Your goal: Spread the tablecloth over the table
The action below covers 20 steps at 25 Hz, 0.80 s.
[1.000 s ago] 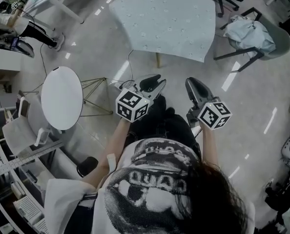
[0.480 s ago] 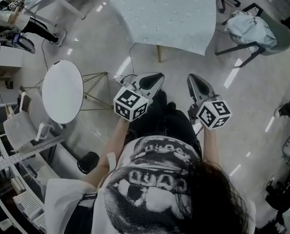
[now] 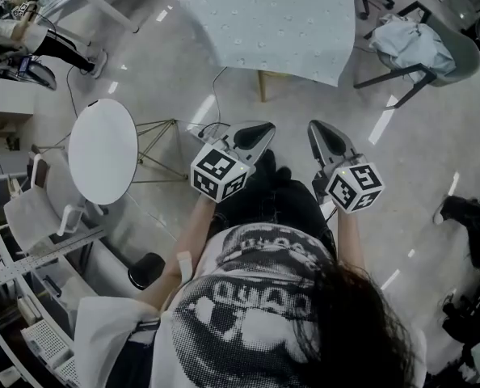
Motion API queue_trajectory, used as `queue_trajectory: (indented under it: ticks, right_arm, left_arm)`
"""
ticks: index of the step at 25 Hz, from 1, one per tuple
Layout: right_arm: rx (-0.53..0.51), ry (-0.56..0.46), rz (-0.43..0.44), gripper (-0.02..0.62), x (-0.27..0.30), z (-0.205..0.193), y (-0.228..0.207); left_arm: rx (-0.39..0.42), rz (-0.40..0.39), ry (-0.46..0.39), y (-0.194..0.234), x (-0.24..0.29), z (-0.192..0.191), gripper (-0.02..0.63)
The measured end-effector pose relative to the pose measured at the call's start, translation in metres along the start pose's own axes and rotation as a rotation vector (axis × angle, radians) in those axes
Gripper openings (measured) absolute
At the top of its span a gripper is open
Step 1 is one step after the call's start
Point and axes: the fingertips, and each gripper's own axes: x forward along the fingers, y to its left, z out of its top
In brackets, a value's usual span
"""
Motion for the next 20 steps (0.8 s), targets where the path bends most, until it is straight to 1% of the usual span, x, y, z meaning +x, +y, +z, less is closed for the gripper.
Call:
queue_trajectory:
  ticks: [12, 20]
  right_arm:
    - [-0.019, 0.017, 0.018, -0.005, -0.009, -0.007, 0.015]
    - [-0.037, 0.028, 0.047, -0.005, -0.001, -0.009, 0.026]
  left_arm:
    - [0.01, -0.018, -0.021, -0.014, -0.009, -0.001, 0.021]
    - [0.016, -0.011, -0.021, -0.013, -0.017, -0.004, 0.022]
